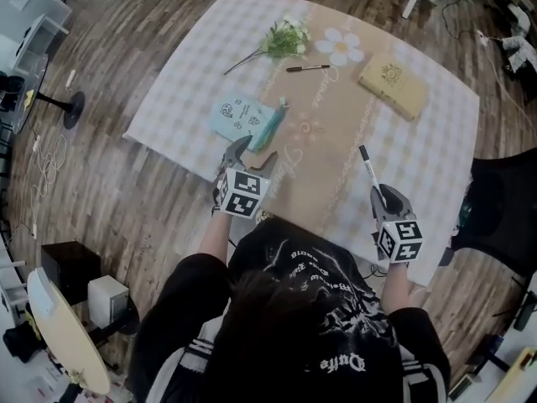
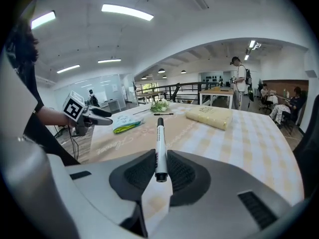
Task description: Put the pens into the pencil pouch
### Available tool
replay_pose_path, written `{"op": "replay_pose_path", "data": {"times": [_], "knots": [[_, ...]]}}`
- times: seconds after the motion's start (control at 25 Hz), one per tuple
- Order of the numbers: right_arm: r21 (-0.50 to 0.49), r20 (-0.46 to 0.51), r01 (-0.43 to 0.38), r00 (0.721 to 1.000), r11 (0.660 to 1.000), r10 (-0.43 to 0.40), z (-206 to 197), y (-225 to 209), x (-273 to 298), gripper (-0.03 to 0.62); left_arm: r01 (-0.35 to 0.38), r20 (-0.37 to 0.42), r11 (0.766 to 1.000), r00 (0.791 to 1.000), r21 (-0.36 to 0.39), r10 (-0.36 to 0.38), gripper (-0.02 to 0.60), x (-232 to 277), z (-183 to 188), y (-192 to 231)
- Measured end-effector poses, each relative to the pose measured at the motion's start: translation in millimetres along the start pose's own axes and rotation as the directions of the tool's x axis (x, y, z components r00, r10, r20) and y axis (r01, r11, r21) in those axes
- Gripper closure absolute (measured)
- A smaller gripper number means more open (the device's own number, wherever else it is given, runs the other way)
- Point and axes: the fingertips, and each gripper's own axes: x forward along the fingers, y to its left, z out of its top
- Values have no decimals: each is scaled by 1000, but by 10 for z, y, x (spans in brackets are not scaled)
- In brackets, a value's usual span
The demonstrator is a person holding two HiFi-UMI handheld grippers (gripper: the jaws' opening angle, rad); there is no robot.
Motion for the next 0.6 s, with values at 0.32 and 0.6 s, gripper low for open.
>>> {"op": "replay_pose_path", "data": {"times": [0.32,0.6], "knots": [[63,-16,45,999,997,-44,-194,224,-91,513,71,-131,991,990,114,-56,282,338,-245,137],[94,-9,119,993,988,-119,-251,179,-230,513,117,-267,950,963,289,-37,349,534,-518,190]]}}
